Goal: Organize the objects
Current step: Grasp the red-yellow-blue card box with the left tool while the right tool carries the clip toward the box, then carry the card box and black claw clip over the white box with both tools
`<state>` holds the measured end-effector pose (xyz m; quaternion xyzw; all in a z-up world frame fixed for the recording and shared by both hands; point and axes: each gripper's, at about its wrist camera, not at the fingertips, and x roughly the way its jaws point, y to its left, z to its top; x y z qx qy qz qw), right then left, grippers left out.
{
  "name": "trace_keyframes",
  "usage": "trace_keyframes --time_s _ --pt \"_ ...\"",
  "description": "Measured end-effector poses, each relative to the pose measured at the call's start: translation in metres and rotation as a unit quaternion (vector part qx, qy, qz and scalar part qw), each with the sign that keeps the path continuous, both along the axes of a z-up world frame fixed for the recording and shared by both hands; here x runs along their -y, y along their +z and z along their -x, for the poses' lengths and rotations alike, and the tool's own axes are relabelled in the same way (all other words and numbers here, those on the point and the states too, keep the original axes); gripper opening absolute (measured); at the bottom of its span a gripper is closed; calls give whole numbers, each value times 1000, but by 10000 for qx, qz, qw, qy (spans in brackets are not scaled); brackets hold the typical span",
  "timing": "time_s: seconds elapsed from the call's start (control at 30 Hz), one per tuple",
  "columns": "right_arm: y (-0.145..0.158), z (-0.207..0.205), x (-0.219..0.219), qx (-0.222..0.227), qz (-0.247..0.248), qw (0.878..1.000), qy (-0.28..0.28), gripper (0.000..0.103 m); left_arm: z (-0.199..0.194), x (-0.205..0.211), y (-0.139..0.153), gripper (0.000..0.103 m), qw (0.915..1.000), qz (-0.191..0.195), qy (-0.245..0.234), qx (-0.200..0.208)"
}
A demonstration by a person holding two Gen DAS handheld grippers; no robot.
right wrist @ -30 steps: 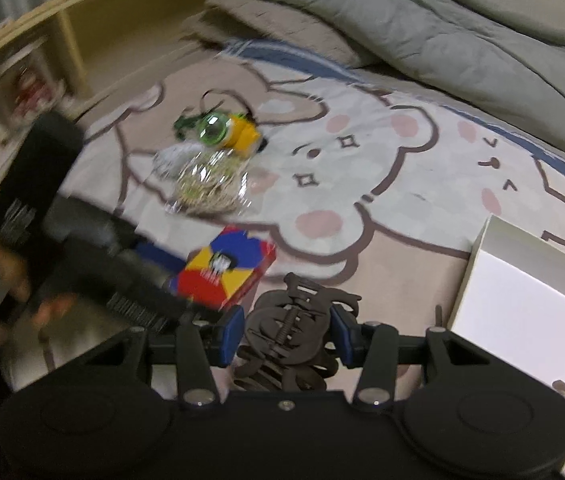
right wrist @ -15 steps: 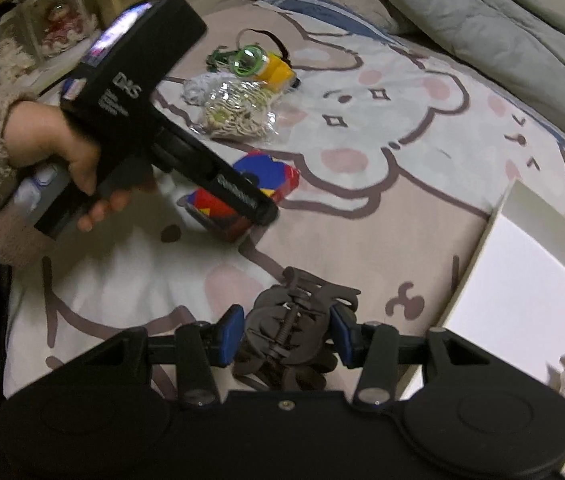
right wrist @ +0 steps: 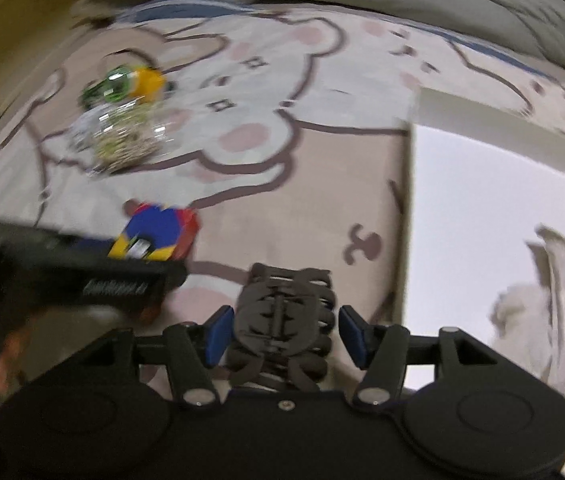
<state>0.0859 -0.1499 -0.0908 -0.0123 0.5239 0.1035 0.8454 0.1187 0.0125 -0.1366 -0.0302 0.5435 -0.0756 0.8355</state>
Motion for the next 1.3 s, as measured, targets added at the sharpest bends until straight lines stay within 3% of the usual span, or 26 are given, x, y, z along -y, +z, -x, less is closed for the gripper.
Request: trace_keyframes --time_s 0.1,0.13,0.3,0.53,0.8,1.0,1.3 --pt "-5 0 5 -95 -110 9992 -382 58 3 0 0 61 10000 -19 23 22" --pt "-6 1 5 -105 -156 9990 -402 53 3 0 0 61 10000 -39 15 31" --pt "-6 4 -1 59 -152 9998 -132 45 3 0 3 61 10000 7 87 40" --pt "11 5 7 385 -327 9987 94 45 5 -6 19 61 9993 214 236 191" --pt "46 8 16 1007 -384 9941 152 45 10 -10 55 61 9962 356 387 693" --pt "63 10 30 1278 -392 9910 89 45 18 -1 79 61 9929 396 321 1071" --pt "83 17 53 1664 -455 9850 -1 45 28 19 101 61 9896 554 187 1316"
